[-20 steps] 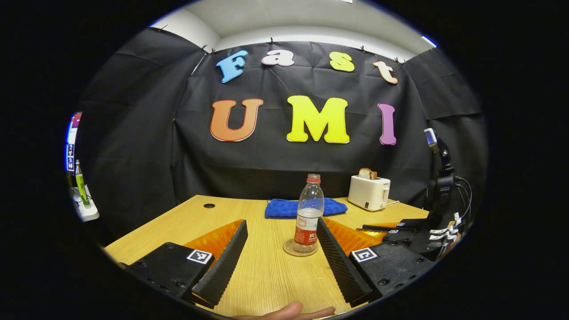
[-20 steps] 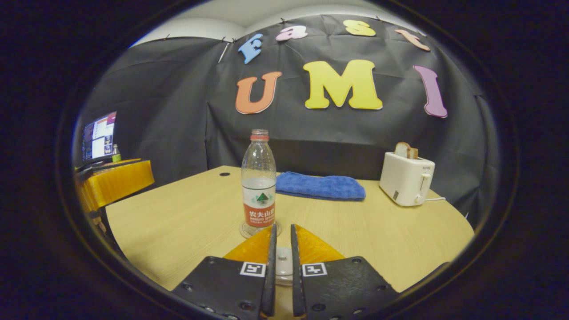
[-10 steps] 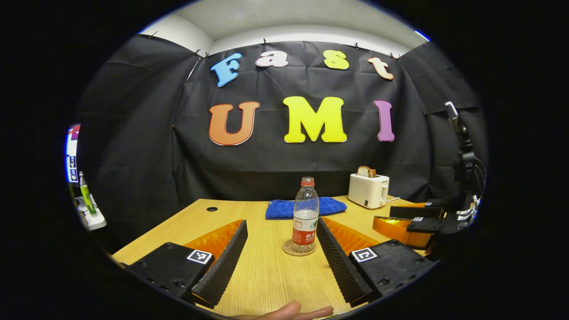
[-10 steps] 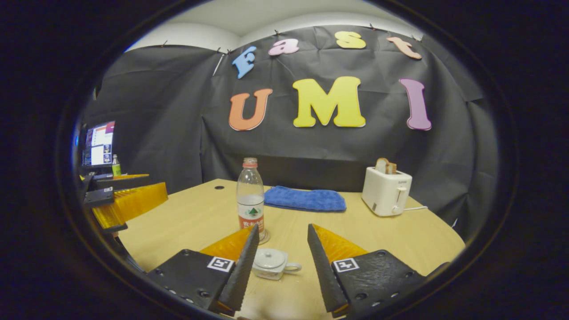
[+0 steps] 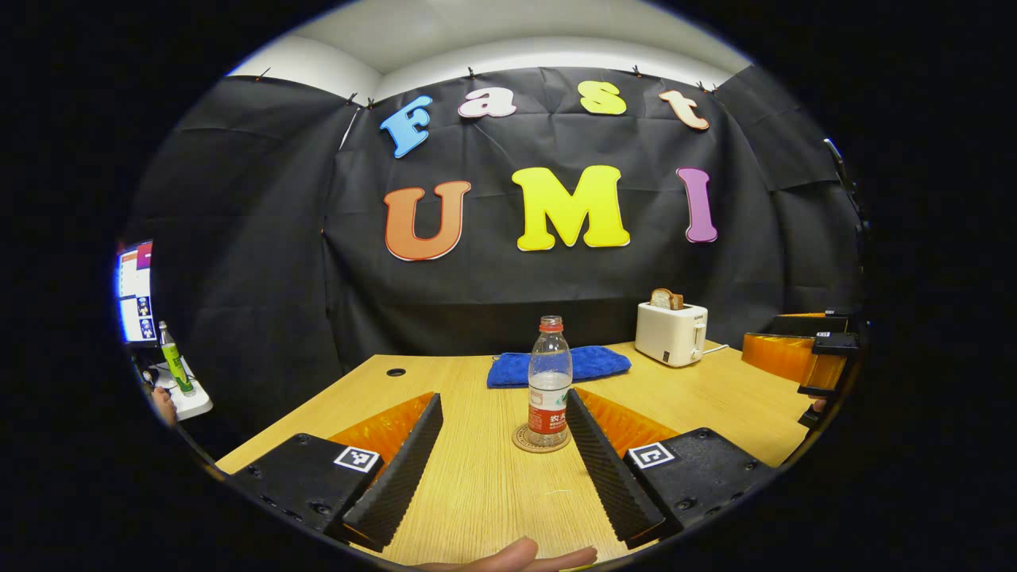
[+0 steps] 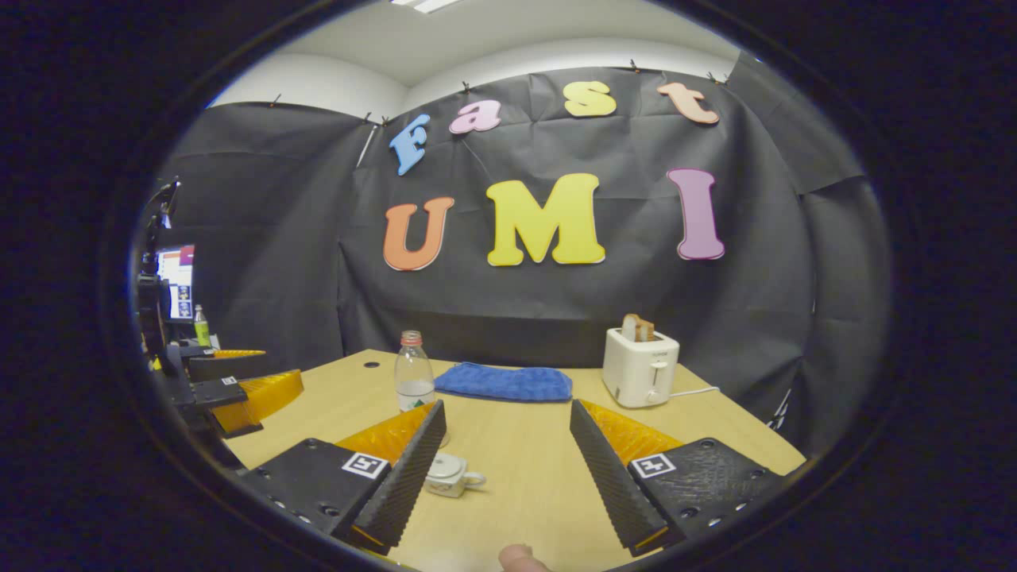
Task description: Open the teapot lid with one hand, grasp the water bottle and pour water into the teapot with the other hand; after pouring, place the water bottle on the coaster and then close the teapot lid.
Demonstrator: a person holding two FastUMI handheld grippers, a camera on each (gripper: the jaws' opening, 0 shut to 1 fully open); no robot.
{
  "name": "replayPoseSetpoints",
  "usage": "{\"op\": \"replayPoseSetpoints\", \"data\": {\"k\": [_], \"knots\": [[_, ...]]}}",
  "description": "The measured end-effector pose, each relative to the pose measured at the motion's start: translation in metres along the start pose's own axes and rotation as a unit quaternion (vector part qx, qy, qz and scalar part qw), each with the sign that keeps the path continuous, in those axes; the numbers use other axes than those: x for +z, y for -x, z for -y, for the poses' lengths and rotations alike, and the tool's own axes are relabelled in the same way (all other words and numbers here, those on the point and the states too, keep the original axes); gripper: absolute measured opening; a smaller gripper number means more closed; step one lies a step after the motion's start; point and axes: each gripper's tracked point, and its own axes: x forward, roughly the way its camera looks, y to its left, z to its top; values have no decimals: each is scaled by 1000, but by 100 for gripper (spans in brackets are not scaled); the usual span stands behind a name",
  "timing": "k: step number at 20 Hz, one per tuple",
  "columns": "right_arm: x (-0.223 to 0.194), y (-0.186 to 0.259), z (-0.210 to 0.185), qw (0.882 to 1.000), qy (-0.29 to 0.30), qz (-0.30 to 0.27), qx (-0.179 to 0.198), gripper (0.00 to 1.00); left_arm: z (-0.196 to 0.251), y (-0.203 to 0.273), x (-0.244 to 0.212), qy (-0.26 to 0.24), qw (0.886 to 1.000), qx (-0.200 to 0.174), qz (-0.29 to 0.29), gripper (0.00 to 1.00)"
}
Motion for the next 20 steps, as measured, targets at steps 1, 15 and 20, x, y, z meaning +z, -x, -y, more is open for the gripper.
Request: {"op": "replayPoseSetpoints", "data": {"k": [1, 15, 20], "knots": [[-1, 3, 8, 1000, -6, -1, -7, 95, 3, 0, 0, 5, 1000, -2, -1, 98], [-33, 3, 70, 998, -27, -32, -37, 94, 30, -9, -18, -12, 1000, -4, -17, 98], [-25, 11, 68, 999, -12, -27, -34, 94, 27, -9, -17, -14, 1000, 2, -14, 98]]}}
